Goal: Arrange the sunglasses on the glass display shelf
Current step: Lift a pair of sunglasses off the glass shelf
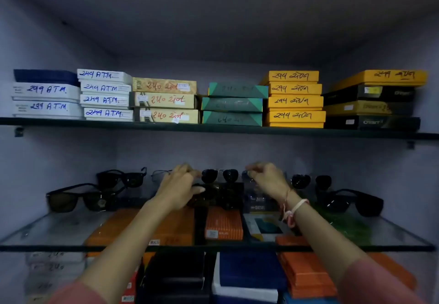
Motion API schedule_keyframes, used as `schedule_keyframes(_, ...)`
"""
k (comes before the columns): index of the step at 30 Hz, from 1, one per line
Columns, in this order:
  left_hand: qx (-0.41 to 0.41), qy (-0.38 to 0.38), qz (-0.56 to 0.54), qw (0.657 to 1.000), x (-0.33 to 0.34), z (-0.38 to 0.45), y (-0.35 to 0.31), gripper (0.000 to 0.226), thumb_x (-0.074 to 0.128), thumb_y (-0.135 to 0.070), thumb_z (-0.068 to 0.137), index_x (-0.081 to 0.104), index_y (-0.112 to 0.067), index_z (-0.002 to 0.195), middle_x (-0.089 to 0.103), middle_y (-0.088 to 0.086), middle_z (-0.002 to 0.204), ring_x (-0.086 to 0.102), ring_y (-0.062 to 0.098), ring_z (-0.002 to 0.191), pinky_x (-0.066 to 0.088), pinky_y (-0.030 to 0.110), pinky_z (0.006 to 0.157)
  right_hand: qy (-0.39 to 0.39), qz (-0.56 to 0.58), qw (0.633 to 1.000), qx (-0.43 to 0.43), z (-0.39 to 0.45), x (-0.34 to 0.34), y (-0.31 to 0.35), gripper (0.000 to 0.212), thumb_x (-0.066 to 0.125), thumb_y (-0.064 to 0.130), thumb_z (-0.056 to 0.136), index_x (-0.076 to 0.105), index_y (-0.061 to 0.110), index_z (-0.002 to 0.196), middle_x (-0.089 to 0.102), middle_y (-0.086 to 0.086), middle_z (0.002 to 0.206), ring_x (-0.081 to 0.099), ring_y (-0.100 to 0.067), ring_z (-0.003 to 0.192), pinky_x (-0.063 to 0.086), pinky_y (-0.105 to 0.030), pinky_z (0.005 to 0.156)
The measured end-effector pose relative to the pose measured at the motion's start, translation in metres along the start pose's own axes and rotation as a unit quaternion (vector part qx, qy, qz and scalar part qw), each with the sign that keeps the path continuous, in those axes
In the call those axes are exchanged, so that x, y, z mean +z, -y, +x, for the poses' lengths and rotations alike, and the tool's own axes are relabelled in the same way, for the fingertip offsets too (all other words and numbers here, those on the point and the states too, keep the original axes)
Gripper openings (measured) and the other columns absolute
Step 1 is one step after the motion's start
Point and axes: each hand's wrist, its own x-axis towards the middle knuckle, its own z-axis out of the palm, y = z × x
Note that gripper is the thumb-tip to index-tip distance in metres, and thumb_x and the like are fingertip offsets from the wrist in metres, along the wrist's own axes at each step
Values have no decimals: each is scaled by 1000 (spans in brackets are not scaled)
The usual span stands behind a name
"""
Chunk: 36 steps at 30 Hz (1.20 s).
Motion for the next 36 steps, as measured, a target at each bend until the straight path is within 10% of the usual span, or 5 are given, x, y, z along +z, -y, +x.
schedule_keyframes(4,-13,72,-23,997,10,16,3,41,62,-36,89,58,-22,127,48,5,132,38,25,129,36,42,106,123,124,974,145,16,15,-5,36,46,20,99,53,17,134,54,-9,136,56,-16,85,53,-18,46)
schedule_keyframes(10,2,22,-53,998,17,27,6,12,67,-29,87,69,-22,97,57,-1,120,48,19,117,40,39,99,184,193,948,174,32,26,-17,32,61,16,92,64,3,121,64,-17,117,65,-18,81,58,-19,63)
schedule_keyframes(16,15,-59,-120,991,2,21,2,4,62,-25,90,62,-24,94,66,1,104,61,22,96,51,40,81,82,234,963,106,34,9,-10,7,73,12,82,67,11,79,65,-10,88,65,-18,77,58,-15,53)
schedule_keyframes(20,17,-90,-156,984,-7,13,-6,7,65,-19,88,62,-25,88,71,8,78,66,24,74,55,43,67,35,144,988,51,20,-14,3,26,80,18,75,68,17,98,69,-13,80,64,-10,48,56,-16,47)
schedule_keyframes(36,-10,-80,-141,987,-27,22,-113,32,76,-42,76,80,-14,91,75,10,95,68,28,93,55,36,76,-176,-140,974,-12,-34,-103,-17,20,77,41,74,81,22,76,76,-3,69,72,-22,68,61,-39,66)
